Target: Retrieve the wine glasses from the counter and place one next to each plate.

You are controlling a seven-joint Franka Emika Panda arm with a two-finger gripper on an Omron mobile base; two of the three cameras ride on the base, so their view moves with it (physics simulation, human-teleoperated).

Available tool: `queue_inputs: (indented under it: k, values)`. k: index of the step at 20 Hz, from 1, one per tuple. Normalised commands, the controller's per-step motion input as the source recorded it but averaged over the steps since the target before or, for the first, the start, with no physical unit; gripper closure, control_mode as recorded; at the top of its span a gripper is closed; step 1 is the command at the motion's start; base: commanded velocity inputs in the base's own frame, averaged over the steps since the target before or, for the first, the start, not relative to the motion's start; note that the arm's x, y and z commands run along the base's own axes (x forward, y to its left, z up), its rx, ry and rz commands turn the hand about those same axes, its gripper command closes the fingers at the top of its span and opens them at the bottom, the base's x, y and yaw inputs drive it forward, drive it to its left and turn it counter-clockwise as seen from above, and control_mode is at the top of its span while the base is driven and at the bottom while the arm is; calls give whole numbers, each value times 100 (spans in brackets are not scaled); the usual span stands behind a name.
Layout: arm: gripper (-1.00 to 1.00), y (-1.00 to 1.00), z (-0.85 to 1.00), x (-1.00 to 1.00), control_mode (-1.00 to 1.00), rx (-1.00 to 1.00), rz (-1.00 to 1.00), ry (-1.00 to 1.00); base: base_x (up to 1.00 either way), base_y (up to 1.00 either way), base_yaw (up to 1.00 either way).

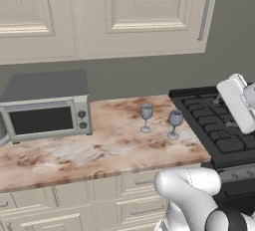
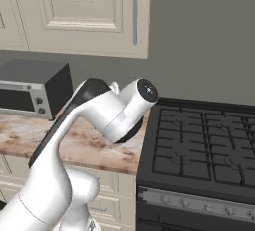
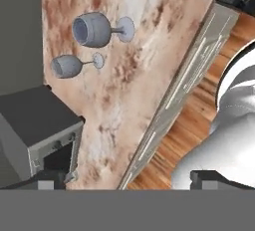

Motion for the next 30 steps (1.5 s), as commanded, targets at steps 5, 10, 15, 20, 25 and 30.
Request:
queue_inputs:
  k: [5, 10, 15, 20, 25, 30]
  values:
    - [-100, -5, -63, 27, -100, 39, -13, 29, 0, 0, 0]
    - [-100, -14, -48, 43, -100, 41, 2, 32, 0, 0, 0]
    - [-100, -28, -41, 32, -100, 41, 6, 26, 0, 0, 0]
    - [-100, -7, -18, 52, -100, 13, 0, 16, 0, 0, 0]
    - [-100, 0, -1, 54, -100, 1, 0, 19, 0, 0, 0]
    - [-100, -4, 0, 18, -100, 1, 0, 17, 0, 0, 0]
